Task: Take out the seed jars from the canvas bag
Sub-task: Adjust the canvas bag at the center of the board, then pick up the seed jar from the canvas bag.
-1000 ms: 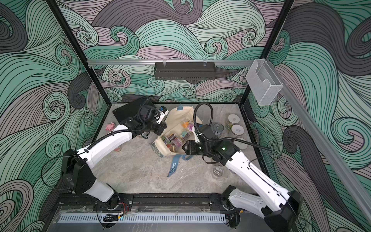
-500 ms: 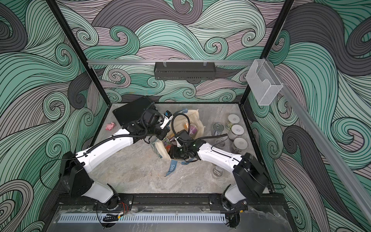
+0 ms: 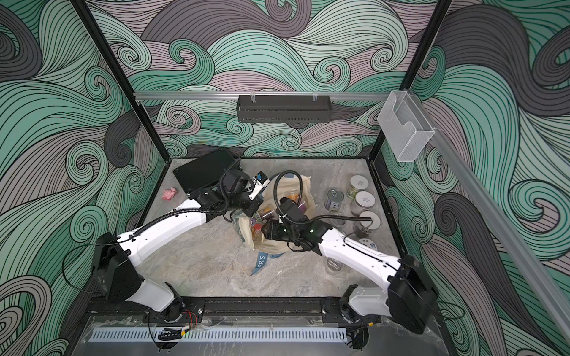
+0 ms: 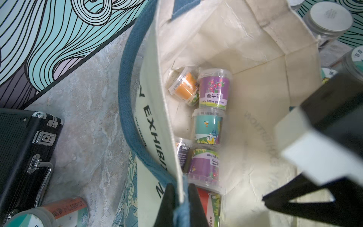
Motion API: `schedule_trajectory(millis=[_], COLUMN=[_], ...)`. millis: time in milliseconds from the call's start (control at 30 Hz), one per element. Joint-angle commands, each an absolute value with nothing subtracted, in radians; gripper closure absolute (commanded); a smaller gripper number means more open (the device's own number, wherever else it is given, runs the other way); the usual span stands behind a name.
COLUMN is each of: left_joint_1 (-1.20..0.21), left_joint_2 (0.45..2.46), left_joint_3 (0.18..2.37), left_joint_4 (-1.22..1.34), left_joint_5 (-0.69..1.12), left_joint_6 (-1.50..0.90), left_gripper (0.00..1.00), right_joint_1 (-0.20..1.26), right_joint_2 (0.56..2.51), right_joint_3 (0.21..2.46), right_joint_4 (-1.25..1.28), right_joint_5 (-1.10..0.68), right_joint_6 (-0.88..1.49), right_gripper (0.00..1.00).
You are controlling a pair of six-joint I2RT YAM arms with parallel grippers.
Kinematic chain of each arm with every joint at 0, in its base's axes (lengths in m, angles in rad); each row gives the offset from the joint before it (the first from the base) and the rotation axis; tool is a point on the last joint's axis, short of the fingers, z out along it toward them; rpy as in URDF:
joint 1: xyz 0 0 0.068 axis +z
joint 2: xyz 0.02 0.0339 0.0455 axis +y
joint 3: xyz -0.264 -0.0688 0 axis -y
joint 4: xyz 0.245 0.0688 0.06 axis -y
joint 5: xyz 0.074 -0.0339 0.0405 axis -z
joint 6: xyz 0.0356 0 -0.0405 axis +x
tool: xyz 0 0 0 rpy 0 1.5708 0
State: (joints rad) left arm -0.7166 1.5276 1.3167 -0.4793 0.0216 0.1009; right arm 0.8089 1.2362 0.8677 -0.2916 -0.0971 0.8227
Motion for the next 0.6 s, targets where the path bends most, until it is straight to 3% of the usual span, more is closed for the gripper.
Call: schedule_trajectory(millis=[0,567], left_joint_1=[-0.74,-0.787], left_joint_2=[1.533,1.552], left_joint_3=[1.312,1.312], left_joint_4=[-0.453,-0.46], left_joint_5=[0.019,-0.014], left_joint_6=[0.118,0.146], left_gripper=[1.0,1.0], right_joint_1=[0.772,0.723], right_joint_2=[1.179,1.437], right_joint_3=[0.842,0.887], right_joint_4=[-0.305,-0.14], right_joint_5=[-0.031,-0.096], right_joint_6=[0.828,0.909], right_gripper=[0.39,0.36])
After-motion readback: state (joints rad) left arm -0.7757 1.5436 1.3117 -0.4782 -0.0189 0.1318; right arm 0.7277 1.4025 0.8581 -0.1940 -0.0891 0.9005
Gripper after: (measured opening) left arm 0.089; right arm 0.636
